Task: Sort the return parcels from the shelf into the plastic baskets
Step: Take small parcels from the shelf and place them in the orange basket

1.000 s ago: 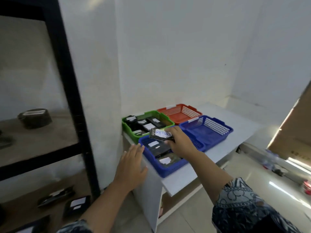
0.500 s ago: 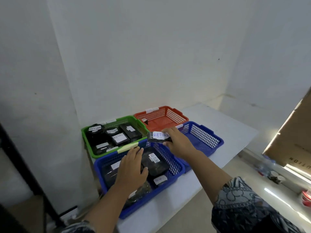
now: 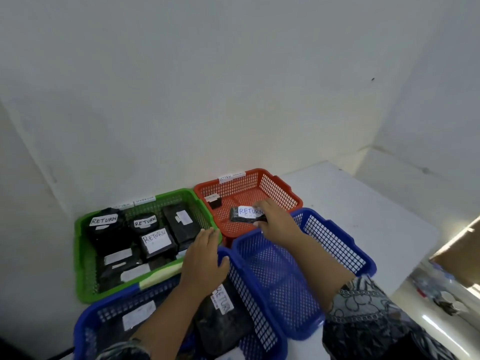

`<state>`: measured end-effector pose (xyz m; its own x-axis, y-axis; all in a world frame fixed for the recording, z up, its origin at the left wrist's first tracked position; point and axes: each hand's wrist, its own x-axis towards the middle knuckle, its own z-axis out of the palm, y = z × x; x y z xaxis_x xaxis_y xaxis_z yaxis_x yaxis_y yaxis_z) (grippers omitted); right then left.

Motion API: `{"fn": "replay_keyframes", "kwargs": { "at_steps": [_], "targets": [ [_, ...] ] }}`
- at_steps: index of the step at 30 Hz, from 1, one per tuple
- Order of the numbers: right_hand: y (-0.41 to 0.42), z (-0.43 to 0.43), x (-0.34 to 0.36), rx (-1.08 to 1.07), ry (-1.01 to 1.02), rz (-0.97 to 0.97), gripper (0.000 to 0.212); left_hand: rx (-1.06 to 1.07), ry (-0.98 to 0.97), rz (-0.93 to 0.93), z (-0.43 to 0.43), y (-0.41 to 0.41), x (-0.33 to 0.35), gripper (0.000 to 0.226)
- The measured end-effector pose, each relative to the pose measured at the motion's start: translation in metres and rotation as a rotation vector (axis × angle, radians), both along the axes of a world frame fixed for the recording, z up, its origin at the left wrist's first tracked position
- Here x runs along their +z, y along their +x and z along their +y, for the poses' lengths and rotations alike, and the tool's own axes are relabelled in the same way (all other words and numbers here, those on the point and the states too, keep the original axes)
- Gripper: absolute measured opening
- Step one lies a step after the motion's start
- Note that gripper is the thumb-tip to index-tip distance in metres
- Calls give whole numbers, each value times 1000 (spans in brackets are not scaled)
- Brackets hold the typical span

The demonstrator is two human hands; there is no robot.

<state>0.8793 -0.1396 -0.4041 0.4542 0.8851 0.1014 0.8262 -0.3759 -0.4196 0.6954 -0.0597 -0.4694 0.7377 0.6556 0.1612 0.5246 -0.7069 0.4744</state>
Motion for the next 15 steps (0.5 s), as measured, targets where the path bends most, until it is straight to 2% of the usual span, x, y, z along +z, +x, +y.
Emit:
{"fn": "replay_keyframes", "kwargs": {
  "at_steps": [7, 15],
  "targets": [
    [68, 73, -38, 37, -21, 39, 50, 88, -115, -14, 27, 51, -22, 70],
    [118, 153, -107, 165, -126, 65, 52, 356, -156, -19, 44, 100, -46, 77]
  ]
}}
